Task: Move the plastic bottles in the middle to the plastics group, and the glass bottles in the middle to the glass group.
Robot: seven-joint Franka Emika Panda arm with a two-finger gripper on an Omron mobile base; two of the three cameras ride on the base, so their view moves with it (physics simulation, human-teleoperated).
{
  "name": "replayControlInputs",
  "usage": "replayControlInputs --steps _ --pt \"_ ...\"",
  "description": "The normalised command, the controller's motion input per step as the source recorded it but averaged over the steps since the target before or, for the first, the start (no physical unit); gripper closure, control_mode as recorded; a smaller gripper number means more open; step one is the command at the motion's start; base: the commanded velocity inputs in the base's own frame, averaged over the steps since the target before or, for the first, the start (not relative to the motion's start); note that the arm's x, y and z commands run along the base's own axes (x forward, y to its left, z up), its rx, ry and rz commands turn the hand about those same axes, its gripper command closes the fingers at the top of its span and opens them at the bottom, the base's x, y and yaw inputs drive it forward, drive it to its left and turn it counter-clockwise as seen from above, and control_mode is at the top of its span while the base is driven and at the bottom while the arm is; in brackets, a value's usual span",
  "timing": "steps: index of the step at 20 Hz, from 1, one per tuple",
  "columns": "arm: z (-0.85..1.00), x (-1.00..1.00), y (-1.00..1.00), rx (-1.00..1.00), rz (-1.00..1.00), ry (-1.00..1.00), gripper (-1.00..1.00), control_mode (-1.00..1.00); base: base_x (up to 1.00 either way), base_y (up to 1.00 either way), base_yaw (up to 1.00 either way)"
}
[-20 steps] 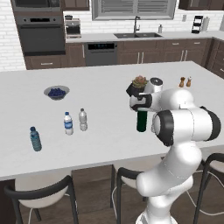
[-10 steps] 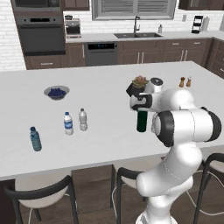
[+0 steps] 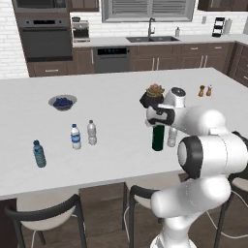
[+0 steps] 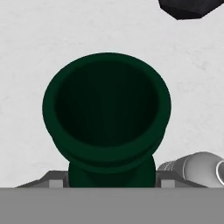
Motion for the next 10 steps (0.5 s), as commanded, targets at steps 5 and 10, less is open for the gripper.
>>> replayControlInputs --steps 5,10 --pt "0.06 -0.68 0.00 0.00 0.12 0.00 1.00 -1.00 0.00 0.00 0.00" --pt "0.15 -0.69 0.00 0.00 0.08 0.00 1.00 -1.00 0.00 0.00 0.00"
